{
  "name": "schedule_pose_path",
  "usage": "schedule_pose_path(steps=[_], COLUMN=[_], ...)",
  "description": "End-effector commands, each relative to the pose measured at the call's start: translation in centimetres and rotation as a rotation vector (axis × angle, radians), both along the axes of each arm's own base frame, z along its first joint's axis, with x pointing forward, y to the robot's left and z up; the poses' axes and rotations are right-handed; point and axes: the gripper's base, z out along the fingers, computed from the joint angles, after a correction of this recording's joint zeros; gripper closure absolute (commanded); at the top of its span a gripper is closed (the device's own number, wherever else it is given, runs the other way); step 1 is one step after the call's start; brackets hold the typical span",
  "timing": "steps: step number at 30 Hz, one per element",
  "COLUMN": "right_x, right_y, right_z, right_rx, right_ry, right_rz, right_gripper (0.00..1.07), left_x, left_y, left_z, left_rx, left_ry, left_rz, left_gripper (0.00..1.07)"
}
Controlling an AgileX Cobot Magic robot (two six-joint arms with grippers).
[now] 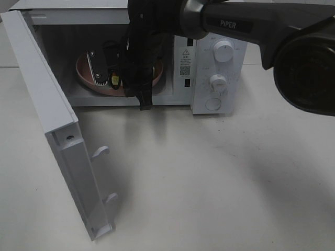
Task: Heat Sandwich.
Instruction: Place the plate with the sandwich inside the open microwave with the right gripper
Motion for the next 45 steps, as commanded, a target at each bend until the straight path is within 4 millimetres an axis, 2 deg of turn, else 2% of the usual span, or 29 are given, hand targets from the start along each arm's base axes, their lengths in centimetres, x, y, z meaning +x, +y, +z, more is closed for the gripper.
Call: schedule_pose_path(steps=[1,3,5,6,7,8,9,10,11,12,16,24,35,45], right_x=[0.4,0.5,0.5,0.5,0.6,0.6,0.7,0.7,0.7,0.7,0.6,0.2,-1.7,-3.5], right_y=[0.0,0.0,0.1,0.1,0.1,0.1,0.1,0.1,0.1,0.1,0.1,0.2,-0.7,0.3], right_z=[0.5,0.5,0.5,0.5,0.5,0.6,0.6,0.6,0.6,0.6,0.6,1.1,1.5,3.2], right_rx=[0.024,0.028,0.049,0.049,0.054,0.072,0.078,0.078,0.081,0.088,0.095,0.109,0.037,0.053], right_ry=[-0.029,-0.028,-0.028,-0.028,-0.029,-0.033,-0.032,-0.032,-0.031,-0.025,-0.01,-0.01,-0.035,-0.049], right_rz=[-0.012,-0.019,-0.052,-0.052,-0.059,-0.086,-0.098,-0.098,-0.104,-0.12,-0.151,-0.164,-0.126,-0.187], right_gripper=[0.94,0.91,0.78,0.78,0.74,0.61,0.55,0.55,0.5,0.4,0.3,0.31,0.31,0.31], left_x=[-0.3,-0.3,-0.3,-0.3,-0.3,-0.3,-0.3,-0.3,-0.3,-0.3,-0.3,-0.3,-0.3,-0.3], left_y=[0.0,0.0,0.0,0.0,0.0,0.0,0.0,0.0,0.0,0.0,0.0,0.0,0.0,0.0], left_z=[0.0,0.0,0.0,0.0,0.0,0.0,0.0,0.0,0.0,0.0,0.0,0.0,0.0,0.0], left_rx=[-0.002,-0.002,-0.002,-0.002,-0.002,-0.002,-0.002,-0.002,-0.002,-0.002,-0.002,-0.002,-0.002,-0.002], left_ry=[-0.036,-0.036,-0.036,-0.036,-0.036,-0.036,-0.036,-0.036,-0.036,-0.036,-0.036,-0.036,-0.036,-0.036], left_rz=[0.008,0.008,0.008,0.008,0.008,0.008,0.008,0.008,0.008,0.008,0.008,0.008,0.008,0.008], left_gripper=[0.07,0.07,0.07,0.07,0.07,0.07,0.07,0.07,0.07,0.07,0.07,0.07,0.07,0.07])
